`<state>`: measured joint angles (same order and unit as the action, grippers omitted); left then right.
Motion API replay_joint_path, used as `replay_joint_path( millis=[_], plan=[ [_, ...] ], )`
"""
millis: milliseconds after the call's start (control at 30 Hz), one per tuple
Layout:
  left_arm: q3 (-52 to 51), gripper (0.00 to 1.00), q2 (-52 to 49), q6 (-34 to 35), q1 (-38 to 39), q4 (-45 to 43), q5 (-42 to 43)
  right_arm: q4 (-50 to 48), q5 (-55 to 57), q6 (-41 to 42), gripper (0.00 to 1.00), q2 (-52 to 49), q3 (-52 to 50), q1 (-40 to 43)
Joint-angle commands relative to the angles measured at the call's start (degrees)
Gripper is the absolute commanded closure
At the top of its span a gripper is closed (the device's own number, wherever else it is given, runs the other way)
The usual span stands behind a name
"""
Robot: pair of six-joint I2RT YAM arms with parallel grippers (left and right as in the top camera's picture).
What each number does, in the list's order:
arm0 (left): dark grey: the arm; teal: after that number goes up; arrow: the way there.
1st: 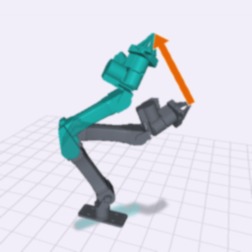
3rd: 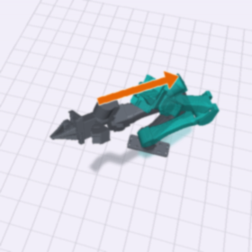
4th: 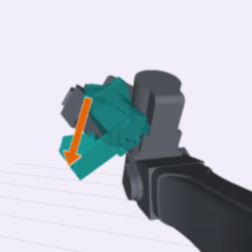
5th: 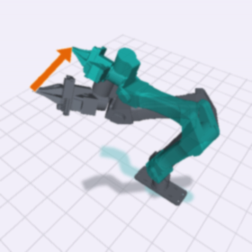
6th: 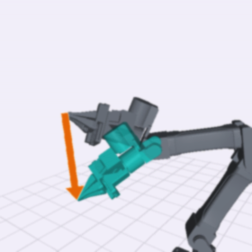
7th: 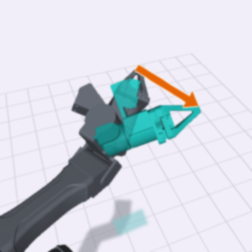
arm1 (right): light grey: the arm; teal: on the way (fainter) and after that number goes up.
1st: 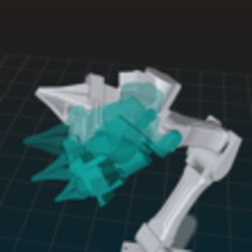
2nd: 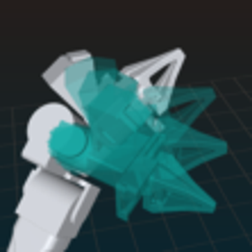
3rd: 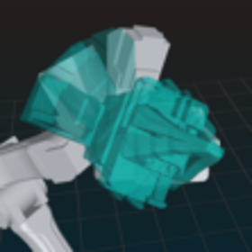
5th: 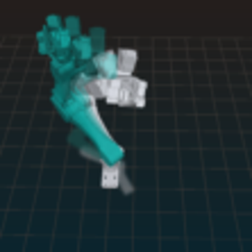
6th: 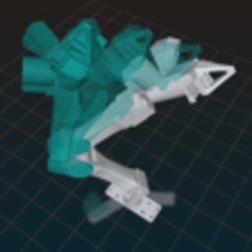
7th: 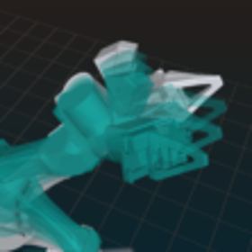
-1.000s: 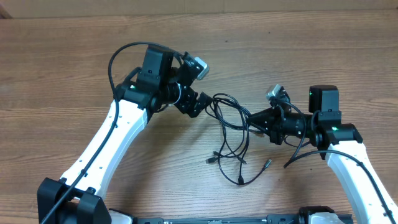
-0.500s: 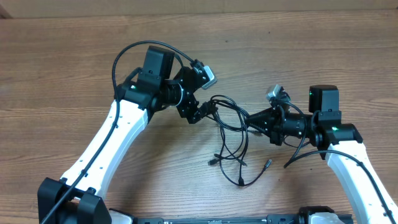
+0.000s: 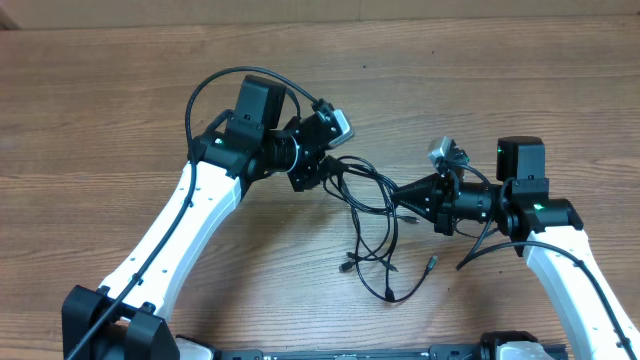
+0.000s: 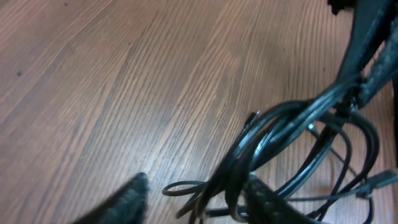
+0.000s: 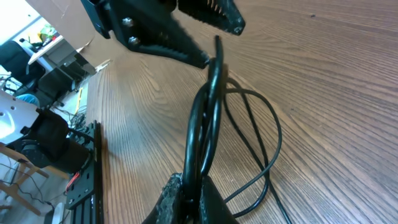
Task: Untangle cables
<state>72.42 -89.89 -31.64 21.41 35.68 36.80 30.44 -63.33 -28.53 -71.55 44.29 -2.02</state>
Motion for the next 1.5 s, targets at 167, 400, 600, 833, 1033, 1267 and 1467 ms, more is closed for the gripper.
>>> replay_joint_path(
  millis=[167,400,600,833,1033,1267,1467],
  plan=[
    [0.3,0.48,1.1,-0.5,0.4,0.8,1.5,-0.3,-2.8,0.0,0.96,0.1,0.8,-0.2],
    [0.3,0.22,1.1,-0.6,0.4,2.5,3.1,-0.3,-2.8,0.0,0.96,0.1,0.8,-0.2],
    [0.3,0.19,0.7,-0.6,0.4,3.2,3.3,-0.8,-6.1,-0.1,0.96,0.1,0.8,-0.2],
    [0.3,0.27,-0.8,-0.6,0.4,3.1,4.2,-1.9,-9.0,-0.1,0.96,0.1,0.8,-0.2],
    [0.3,0.64,-1.2,-0.6,0.4,3.1,4.1,-2.1,-8.5,-0.1,0.96,0.1,0.8,-0.2],
    [0.3,0.72,-1.2,-0.5,0.4,3.1,4.2,-1.6,-5.6,0.0,0.96,0.1,0.8,-0.2],
    [0.3,0.9,-1.2,-0.5,0.4,3.1,4.2,-1.6,-5.6,0.2,0.96,0.1,0.8,-0.2]
  ],
)
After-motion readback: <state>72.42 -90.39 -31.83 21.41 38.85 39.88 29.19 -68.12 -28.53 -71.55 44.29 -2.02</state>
